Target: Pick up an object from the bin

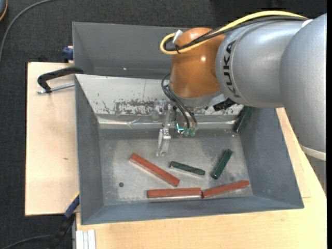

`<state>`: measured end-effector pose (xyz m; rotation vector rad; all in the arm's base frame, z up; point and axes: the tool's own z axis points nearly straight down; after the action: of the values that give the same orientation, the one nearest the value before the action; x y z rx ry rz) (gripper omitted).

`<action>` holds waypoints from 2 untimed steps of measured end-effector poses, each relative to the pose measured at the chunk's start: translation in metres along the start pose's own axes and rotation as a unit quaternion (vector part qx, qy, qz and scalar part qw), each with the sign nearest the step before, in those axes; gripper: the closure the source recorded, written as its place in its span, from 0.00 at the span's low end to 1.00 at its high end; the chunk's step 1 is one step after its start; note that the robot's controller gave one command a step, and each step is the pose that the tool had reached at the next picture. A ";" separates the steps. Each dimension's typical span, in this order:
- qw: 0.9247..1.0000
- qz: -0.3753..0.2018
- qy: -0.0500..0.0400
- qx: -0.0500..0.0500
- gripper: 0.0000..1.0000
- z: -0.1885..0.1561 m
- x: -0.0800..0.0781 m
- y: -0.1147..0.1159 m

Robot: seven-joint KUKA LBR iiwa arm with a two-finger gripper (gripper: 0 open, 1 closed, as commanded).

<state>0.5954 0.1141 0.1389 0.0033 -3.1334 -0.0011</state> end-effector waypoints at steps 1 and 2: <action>0.999 -0.051 -0.001 0.000 0.00 0.071 0.043 -0.005; 0.999 -0.051 -0.006 -0.001 1.00 0.066 0.039 -0.005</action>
Offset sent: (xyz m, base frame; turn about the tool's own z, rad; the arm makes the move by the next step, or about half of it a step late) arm -0.0417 -0.0061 -0.0686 -0.1024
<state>0.5558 0.1091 0.0731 0.1626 -3.1419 -0.0037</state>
